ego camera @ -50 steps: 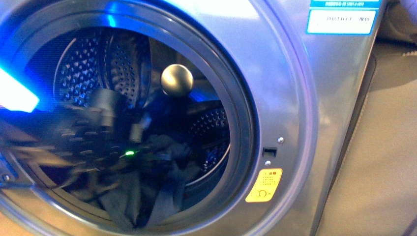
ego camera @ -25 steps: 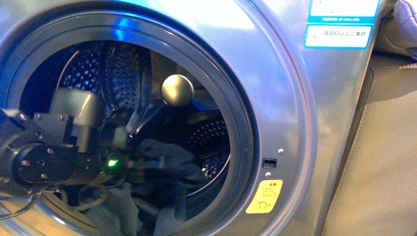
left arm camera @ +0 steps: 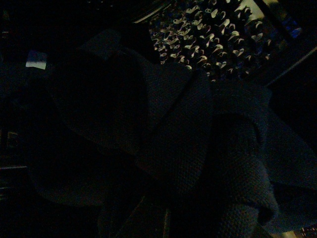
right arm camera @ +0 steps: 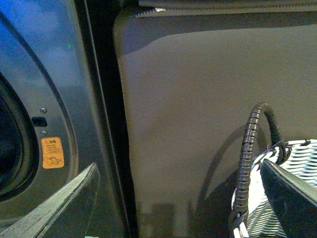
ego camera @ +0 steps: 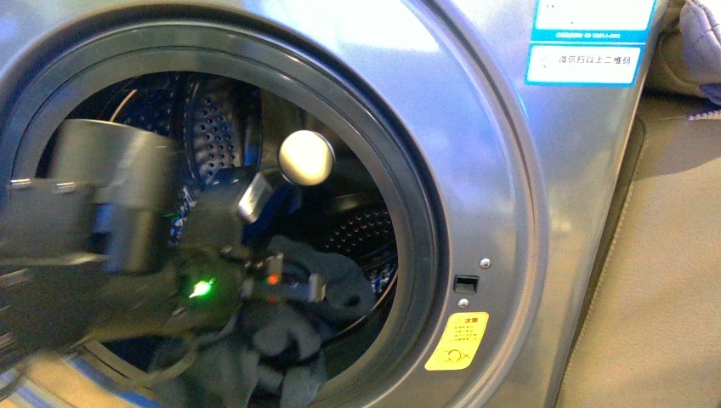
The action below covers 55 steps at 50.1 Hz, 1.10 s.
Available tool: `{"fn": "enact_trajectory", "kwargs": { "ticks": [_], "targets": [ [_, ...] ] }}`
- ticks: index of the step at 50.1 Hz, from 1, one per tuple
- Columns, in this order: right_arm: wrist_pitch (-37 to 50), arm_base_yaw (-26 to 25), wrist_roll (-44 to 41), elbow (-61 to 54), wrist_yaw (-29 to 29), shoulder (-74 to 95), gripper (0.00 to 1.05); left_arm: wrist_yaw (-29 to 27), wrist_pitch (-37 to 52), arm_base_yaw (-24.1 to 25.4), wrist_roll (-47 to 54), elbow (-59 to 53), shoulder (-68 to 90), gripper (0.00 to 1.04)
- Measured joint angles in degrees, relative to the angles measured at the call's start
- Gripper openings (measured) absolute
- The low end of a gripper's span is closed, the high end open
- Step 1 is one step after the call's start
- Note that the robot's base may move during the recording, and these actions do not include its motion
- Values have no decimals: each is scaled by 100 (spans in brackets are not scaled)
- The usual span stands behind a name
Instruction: Collect clothes from washing machine
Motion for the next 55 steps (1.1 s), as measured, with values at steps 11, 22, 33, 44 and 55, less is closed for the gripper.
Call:
{"fn": "enact_trajectory", "kwargs": {
  "ticks": [11,22,33,44,55],
  "targets": [
    [0,0,0,0,0,0,97,310,-37,22,-4,-603,-955,9],
    [0,0,0,0,0,0,97,697,-348,142,11,-966,-2216,9],
    [0,0,0,0,0,0,97,953,-780,225,39,-994,-3359,9],
    [0,0,0,0,0,0,97,1047,-1165,44,9,-680,-4168,8],
    [0,0,2,0,0,0,97,922,-1351,-317,20,-83,-4347,8]
  ]
}}
